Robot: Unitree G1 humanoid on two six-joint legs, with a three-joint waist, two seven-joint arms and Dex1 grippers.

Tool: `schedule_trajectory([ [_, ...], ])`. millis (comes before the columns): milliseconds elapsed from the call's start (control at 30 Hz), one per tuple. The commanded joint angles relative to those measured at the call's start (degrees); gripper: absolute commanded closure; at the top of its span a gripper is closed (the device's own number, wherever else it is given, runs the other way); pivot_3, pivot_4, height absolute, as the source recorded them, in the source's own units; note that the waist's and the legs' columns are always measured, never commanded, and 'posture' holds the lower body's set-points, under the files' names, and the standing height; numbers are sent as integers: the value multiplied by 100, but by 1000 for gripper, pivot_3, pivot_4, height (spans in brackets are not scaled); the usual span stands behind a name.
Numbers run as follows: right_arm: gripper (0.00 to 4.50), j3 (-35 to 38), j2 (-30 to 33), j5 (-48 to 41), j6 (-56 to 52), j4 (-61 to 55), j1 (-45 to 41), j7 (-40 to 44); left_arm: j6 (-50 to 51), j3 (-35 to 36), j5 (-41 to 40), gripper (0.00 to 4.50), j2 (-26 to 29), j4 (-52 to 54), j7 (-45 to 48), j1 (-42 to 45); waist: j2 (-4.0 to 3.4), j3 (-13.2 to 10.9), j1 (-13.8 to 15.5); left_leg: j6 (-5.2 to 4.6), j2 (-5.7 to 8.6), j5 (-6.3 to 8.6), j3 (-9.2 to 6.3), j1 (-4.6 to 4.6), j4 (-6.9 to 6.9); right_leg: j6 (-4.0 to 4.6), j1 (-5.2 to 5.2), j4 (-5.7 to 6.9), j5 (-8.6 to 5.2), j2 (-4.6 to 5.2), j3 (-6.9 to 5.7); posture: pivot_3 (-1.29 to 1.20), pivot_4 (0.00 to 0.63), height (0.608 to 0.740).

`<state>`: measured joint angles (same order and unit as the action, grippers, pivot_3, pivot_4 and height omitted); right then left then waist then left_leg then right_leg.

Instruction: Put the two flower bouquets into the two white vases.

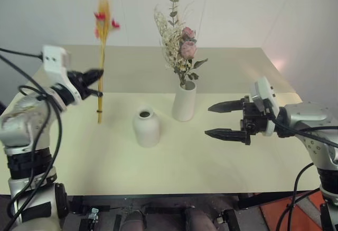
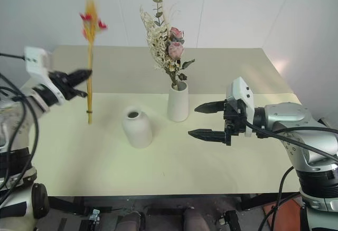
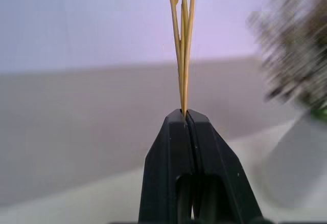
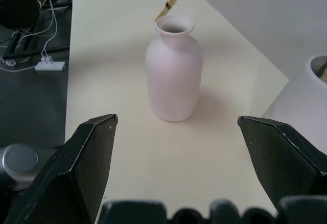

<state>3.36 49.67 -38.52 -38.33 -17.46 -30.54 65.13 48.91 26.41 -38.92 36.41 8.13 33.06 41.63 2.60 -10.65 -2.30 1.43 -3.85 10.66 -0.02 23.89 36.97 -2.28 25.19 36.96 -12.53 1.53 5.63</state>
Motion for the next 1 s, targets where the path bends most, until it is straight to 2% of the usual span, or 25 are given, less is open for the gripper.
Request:
schedule_trajectory([
  [33, 0, 132, 26, 2, 120, -55, -26, 1, -7, 316, -1054, 4486, -135, 575, 220, 310, 0, 0, 11, 0, 0, 0, 0, 0, 2, -1, -2, -1, 0, 0, 0, 0, 150, 740],
  [167, 0, 145, 0, 5, 130, -74, -13, -43, 32, 295, -1884, 4486, -430, 749, 154, 366, 0, 0, -11, 0, 1, 0, 1, -7, 3, -3, -8, 0, 1, 1, 1, 0, 150, 740],
  [233, 0, 155, -14, -6, 133, -92, 1, -64, -56, 86, -1960, 4486, -514, 766, 244, 304, 0, 0, -12, 0, 0, 0, 0, -9, 3, -3, -9, 3, 1, 0, 1, 0, 150, 740],
  [600, 0, 329, -29, -112, 67, -380, 261, -336, -936, -915, -1214, 4486, -656, 124, 961, 152, 1, 1, -19, 0, 2, 0, 1, -10, 4, -3, -10, 2, 1, -1, 3, 0, 150, 740],
  [800, 0, 371, -29, -185, 47, -510, 366, -448, -1411, -1140, -923, 4486, -918, -268, 1099, 156, 1, 1, -13, 0, 2, 0, 0, -8, 4, -3, -10, 0, 1, -1, 3, 0, 150, 740],
  [1000, 0, 407, -22, -241, 39, -599, 455, -513, -1588, -1309, -719, 4486, -926, -315, 1283, 1, 1, 1, -19, -1, 2, 0, 0, -8, 4, -3, -10, 0, 1, -1, 3, 0, 150, 740],
])
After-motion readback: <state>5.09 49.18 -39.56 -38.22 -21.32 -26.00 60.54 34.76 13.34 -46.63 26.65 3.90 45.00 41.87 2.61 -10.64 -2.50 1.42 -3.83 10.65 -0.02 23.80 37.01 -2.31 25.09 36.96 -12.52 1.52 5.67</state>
